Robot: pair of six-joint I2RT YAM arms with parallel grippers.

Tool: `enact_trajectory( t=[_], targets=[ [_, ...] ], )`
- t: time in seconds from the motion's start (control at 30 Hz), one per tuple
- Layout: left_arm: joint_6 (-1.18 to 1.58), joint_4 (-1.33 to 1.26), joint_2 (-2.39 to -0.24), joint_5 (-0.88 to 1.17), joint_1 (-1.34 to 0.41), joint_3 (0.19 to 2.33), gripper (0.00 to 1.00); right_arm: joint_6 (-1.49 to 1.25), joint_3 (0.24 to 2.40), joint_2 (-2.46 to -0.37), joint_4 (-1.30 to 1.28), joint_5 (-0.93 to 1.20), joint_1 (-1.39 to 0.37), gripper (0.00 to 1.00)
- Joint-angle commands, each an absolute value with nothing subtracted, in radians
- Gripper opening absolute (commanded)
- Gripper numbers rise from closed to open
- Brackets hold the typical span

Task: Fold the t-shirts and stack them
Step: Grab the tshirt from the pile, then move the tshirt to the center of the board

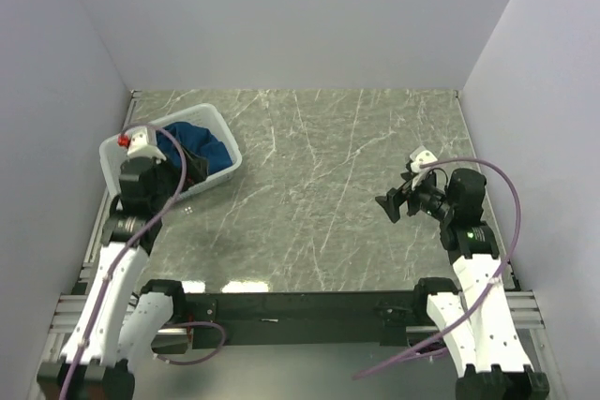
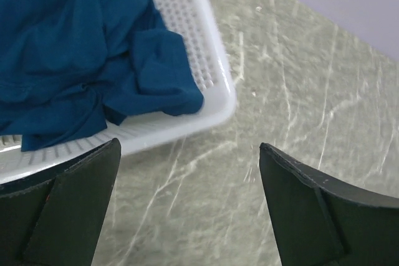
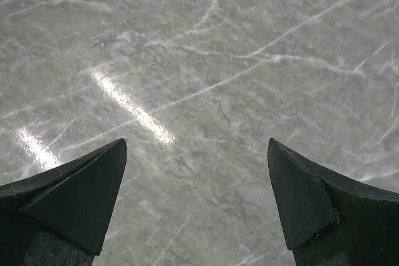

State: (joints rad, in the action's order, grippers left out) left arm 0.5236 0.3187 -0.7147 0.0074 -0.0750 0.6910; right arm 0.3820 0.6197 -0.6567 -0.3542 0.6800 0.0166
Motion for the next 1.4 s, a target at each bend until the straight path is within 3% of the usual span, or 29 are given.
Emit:
enact_trajectory(
  t=[0.0,0.1,0.3,0.47,0.57,0.6,0.63,0.7,0.73,0.87,1.0,1.37],
  targets=[
    [0.667,0.301,-0.89,0.083,-0.003,0.767,0.98,0.41,0.646,-0.692,-0.377,0.781,0.046,0.98],
    [0.751,0.297,-1.093,0.157,0.092,0.828,0.91,0.41,0.663,-0.686,-0.403,0.801,0.052,0.96],
    [0.81,0.446,-1.52,-0.101,0.115,1.127,0.93,0.42,0.657,-0.629,-0.433,0.795,0.055,0.96],
    [0.724,0.431,-1.745,-0.094,0.127,1.29,0.93,0.422,0.655,-0.62,-0.429,0.799,0.055,0.96],
    [0.635,0.446,-1.837,-0.009,0.133,1.357,0.62,0.425,0.664,-0.633,-0.442,0.793,0.057,0.95],
    [0.615,0.439,-1.838,0.02,0.132,1.362,0.39,0.426,0.666,-0.634,-0.443,0.789,0.055,0.95],
    [0.6,0.392,-1.821,0.041,0.13,1.35,0.27,0.426,0.667,-0.635,-0.445,0.784,0.055,0.95],
    [0.58,0.329,-1.694,0.095,0.123,1.325,0.05,0.425,0.666,-0.632,-0.442,0.782,0.055,0.95],
    [0.571,0.299,-1.639,0.106,0.109,1.318,0.01,0.423,0.666,-0.63,-0.44,0.782,0.055,0.95],
    [0.583,0.154,-1.365,0.234,0.074,1.38,0.0,0.423,0.664,-0.632,-0.437,0.782,0.055,0.94],
    [0.721,-0.02,-1.224,0.351,0.054,1.451,0.0,0.425,0.661,-0.63,-0.437,0.772,0.055,0.94],
    [1.022,-0.163,-1.319,0.514,-0.143,1.871,0.01,0.428,0.657,-0.64,-0.433,0.752,0.055,0.94]
  ],
)
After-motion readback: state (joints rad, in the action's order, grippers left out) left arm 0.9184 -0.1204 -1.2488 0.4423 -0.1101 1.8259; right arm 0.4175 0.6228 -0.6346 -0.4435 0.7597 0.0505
